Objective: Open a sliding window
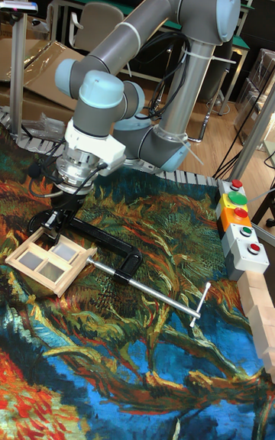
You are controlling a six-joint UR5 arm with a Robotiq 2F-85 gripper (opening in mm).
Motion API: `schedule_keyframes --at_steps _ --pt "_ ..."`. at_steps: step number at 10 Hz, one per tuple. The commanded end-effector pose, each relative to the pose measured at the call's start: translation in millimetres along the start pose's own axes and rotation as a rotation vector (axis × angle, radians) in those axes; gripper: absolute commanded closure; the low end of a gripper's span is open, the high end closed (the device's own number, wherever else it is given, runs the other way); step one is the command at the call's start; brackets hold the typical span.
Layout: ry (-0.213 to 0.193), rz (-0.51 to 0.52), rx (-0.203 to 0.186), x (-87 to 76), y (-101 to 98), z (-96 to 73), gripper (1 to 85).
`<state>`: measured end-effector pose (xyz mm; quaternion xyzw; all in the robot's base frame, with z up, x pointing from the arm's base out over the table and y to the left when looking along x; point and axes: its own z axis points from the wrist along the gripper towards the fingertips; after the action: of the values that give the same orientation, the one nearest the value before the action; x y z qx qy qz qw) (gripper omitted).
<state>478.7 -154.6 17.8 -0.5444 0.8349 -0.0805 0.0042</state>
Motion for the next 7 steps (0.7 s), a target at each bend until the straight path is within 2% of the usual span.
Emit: schedule_keyframes --at_steps 1,7 --pt "-0.004 0.009 0.005 4.6 -3.8 -2.9 84.3" --pt "-0.015 0.011 0.006 -1.1 -1.7 6.7 84.3"
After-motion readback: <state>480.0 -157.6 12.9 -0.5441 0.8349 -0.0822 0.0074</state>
